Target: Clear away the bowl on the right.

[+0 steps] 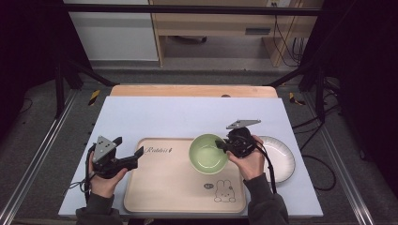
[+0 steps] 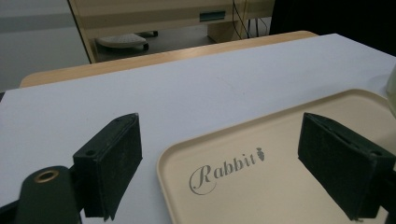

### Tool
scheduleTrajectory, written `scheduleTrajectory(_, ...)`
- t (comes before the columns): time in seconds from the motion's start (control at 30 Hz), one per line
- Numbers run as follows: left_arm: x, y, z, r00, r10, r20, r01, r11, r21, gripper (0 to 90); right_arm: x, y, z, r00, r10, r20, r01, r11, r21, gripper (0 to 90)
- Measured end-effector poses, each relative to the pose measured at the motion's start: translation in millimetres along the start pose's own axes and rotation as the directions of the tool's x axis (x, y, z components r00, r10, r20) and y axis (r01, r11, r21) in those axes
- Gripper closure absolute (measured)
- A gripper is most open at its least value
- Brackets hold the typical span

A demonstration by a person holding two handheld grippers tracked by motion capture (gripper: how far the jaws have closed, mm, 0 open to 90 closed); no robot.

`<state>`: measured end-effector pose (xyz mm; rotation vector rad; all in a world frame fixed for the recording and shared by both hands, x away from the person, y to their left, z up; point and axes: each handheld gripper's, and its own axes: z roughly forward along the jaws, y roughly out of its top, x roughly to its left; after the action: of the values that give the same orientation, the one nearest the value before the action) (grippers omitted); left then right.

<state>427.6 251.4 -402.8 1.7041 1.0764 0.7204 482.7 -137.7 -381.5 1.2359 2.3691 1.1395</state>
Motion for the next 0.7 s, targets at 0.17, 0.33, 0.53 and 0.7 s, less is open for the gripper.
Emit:
scheduleTrajectory(0.17,0.2,0.0,0.0,1.0,-0.002,0.0,0.002,1.0,0.0,13.2,0.1,0.7,4.3,0.9999,-0.01,-0.005,0.01,1.0,0.003,83.1)
scheduleTrajectory(0.33,0.4,-0.1,0.2,1.0,-0.002,0.0,0.002,1.0,0.001,13.2,1.5,2.2,7.3,0.9998,-0.017,-0.008,0.017,1.0,0.005,83.1)
scheduleTrajectory(0.53,0.5,-0.1,0.1,1.0,-0.004,0.0,0.004,1.0,0.0,13.2,4.7,4.2,12.5,0.9999,-0.011,-0.011,0.012,1.0,0.012,83.1)
scheduleTrajectory(0.7,0.4,0.0,0.0,1.0,-0.006,0.001,0.006,1.0,-0.002,13.2,6.7,4.8,20.1,0.9998,-0.017,-0.011,0.017,1.0,0.012,83.1)
